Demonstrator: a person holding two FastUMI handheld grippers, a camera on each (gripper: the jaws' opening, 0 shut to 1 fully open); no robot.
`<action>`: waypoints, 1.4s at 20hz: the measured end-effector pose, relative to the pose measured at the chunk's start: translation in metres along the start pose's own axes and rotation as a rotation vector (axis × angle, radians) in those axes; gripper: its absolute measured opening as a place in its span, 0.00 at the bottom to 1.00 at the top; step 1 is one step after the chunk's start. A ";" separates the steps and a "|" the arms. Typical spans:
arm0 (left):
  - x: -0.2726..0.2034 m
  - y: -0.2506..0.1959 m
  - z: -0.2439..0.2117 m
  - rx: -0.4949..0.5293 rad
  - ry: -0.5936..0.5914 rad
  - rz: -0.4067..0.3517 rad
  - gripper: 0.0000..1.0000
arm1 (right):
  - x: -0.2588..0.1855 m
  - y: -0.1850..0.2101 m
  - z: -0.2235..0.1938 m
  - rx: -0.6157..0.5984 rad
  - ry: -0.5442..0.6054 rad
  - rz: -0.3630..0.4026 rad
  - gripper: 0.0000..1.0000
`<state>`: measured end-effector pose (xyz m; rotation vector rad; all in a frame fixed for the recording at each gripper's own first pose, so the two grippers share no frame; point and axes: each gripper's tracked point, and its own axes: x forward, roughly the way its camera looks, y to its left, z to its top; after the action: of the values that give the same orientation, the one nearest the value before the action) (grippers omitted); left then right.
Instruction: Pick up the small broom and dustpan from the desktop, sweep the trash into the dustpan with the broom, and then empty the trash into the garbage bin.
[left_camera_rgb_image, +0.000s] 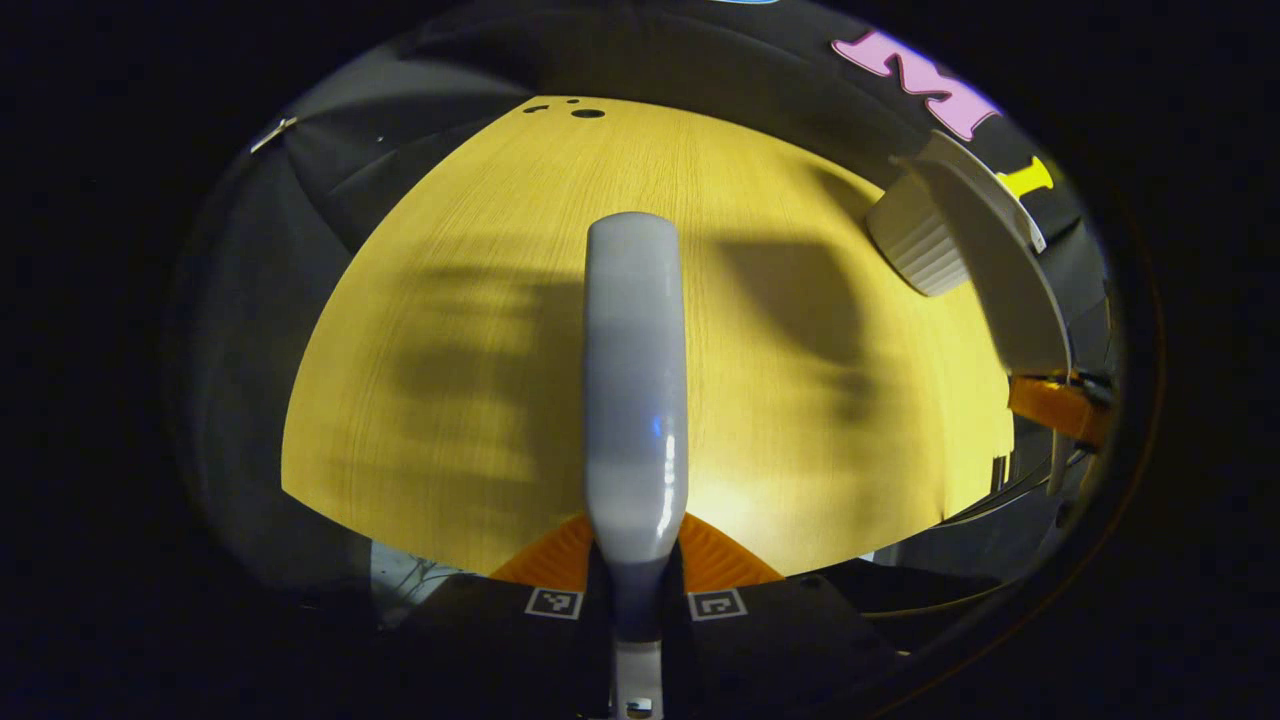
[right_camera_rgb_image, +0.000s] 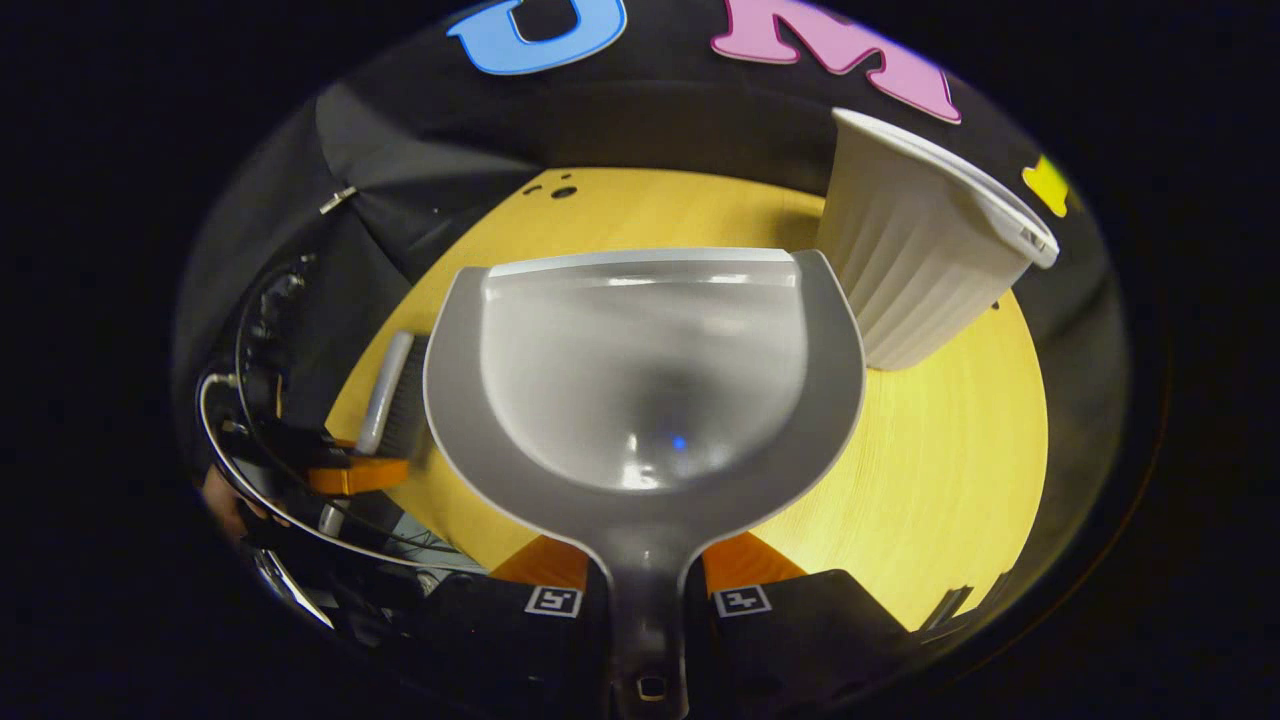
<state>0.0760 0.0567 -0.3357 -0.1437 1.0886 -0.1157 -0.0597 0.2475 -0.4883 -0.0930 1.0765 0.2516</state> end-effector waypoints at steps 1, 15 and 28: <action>0.000 0.000 0.001 0.004 0.010 0.006 0.24 | 0.007 -0.002 -0.009 0.019 0.023 -0.001 0.33; 0.001 0.012 0.001 0.110 0.116 0.142 0.25 | 0.086 -0.025 -0.040 0.241 0.158 -0.107 0.35; -0.012 0.002 0.016 0.097 0.007 0.126 1.00 | 0.070 0.004 -0.012 0.205 0.049 -0.036 0.99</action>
<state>0.0852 0.0613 -0.3183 0.0125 1.0938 -0.0552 -0.0395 0.2600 -0.5550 0.0652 1.1428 0.1061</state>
